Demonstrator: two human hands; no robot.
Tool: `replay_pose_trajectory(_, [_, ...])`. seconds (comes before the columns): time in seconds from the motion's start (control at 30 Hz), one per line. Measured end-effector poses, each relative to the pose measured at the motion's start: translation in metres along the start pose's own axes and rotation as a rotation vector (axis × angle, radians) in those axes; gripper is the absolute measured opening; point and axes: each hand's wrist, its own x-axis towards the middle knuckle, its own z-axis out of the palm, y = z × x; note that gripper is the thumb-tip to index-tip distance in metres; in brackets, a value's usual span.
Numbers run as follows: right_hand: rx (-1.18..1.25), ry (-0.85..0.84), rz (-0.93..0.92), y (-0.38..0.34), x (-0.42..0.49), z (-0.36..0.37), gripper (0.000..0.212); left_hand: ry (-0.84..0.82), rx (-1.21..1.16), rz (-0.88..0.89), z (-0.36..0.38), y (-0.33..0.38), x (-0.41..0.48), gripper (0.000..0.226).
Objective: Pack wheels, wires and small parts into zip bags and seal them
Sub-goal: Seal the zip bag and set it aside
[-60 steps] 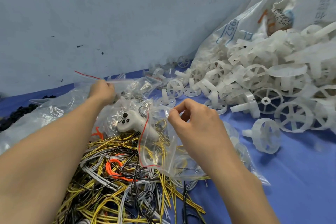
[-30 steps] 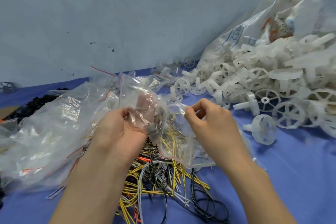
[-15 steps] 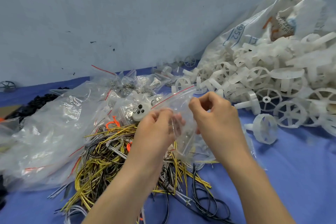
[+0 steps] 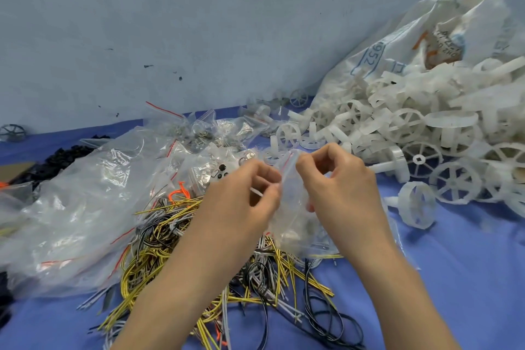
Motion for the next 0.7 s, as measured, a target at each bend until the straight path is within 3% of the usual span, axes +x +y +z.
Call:
replay_pose_trajectory(0.17, [-0.013, -0.038, -0.034, -0.007, -0.005, -0.002, 0.022, -0.215, -0.036, -0.037, 0.016, -0.01, 0.001, 0.019])
replay_pose_trajectory(0.27, [-0.024, -0.083, -0.066, -0.012, -0.009, -0.003, 0.022, -0.432, -0.205, -0.131, 0.023, -0.016, 0.004, 0.023])
replay_pose_trajectory(0.4, [-0.027, -0.146, -0.084, -0.014, -0.01, -0.008, 0.022, -0.503, -0.307, -0.221, 0.027, -0.019, 0.004, 0.026])
replay_pose_trajectory(0.5, [-0.025, -0.189, -0.095, -0.012, -0.011, -0.009, 0.024, -0.55, -0.19, -0.221, 0.033, -0.019, 0.005, 0.016])
replay_pose_trajectory(0.6, [-0.051, -0.268, -0.093, -0.011, -0.014, -0.007, 0.024, -0.602, 0.152, -0.152, 0.041, -0.023, 0.002, 0.007])
replay_pose_trajectory(0.7, [-0.063, -0.318, -0.107, -0.012, -0.016, -0.004, 0.023, -0.576, 0.229, -0.188, 0.049, -0.026, -0.003, 0.027])
